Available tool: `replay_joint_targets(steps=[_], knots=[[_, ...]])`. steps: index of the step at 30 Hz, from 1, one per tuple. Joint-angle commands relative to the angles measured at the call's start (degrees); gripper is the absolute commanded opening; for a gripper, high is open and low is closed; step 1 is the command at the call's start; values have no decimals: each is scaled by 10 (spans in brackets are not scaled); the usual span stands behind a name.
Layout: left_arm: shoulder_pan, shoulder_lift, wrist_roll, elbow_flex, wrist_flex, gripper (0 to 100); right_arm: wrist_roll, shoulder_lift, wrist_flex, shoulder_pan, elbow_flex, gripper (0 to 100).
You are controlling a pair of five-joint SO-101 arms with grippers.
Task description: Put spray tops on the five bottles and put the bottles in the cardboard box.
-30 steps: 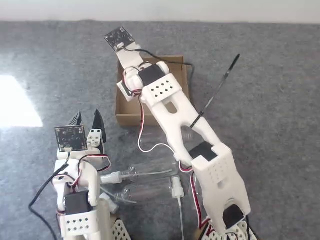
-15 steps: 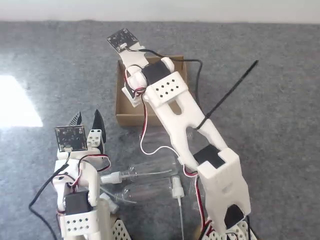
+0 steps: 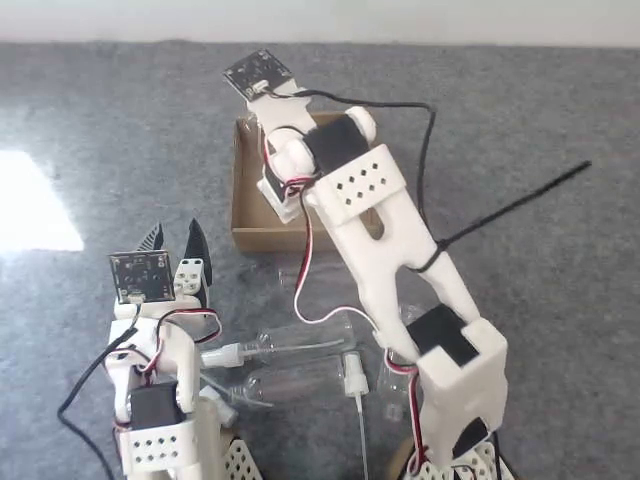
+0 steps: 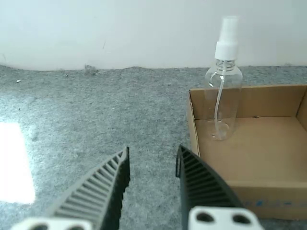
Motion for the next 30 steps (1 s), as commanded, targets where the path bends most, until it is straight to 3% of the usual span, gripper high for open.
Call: replay_joint_targets(steps=[1,18,30], knots=[[-3,-8,-4,-4,0,152,-3,-69,35,-7,-23,207],[-4,-8,-4,-4,1,152,-3,-292,31,-7,188,207],[-4,-8,-4,-4,1,152,-3,-454,-36,-7,393,206]])
